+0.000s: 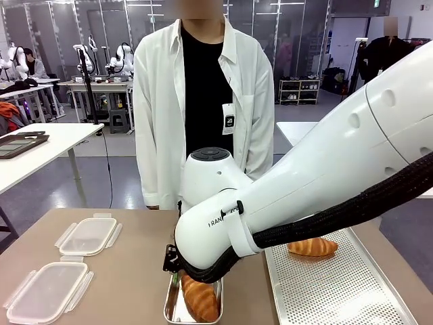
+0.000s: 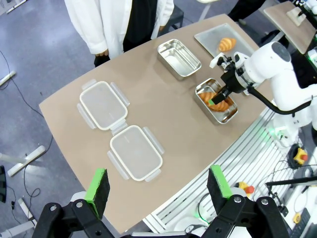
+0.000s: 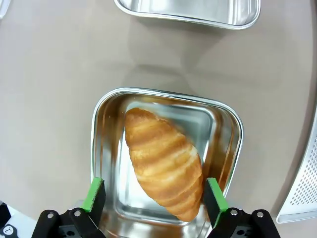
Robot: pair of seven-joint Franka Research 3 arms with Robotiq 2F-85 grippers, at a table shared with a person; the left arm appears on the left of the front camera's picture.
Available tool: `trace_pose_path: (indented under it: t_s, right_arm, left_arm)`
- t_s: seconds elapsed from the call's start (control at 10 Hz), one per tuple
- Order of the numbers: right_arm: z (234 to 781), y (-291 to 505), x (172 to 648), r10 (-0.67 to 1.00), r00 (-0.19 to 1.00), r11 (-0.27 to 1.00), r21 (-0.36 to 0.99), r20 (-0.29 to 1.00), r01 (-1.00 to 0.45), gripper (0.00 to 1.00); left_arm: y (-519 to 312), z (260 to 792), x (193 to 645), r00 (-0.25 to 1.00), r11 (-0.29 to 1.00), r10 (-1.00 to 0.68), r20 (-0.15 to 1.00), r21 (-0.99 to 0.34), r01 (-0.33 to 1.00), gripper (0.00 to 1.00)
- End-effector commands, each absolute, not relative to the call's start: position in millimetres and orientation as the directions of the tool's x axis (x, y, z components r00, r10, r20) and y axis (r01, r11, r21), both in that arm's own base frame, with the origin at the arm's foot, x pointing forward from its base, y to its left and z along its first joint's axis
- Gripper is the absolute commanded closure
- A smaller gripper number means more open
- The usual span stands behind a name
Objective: Place the bread into the airtight container.
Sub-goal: Pick up a Butter Roll and place it into an empty Airtight Container.
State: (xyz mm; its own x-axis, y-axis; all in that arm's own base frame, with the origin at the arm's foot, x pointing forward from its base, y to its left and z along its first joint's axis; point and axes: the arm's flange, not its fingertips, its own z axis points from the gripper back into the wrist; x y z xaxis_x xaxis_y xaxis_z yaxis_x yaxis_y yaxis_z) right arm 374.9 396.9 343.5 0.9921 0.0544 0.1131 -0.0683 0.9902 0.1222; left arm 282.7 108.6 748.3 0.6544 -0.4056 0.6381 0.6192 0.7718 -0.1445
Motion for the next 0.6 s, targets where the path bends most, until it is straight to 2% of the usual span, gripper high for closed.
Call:
trace_pose_path:
  t_s: [0.0, 0.5]
  right_arm:
    - [343.6, 397.4, 374.6, 0.054, 0.992, 0.990, 0.123, 0.114, -0.068, 0.00]
    - [343.6, 397.4, 374.6, 0.054, 0.992, 0.990, 0.123, 0.114, -0.068, 0.00]
  left_arm:
    - [107.9, 749.6, 281.2, 0.639, 0.760, -0.420, 0.645, -0.136, 0.636, 0.00]
    - [107.9, 749.6, 281.2, 0.639, 0.760, -0.420, 0.645, -0.136, 0.636, 0.00]
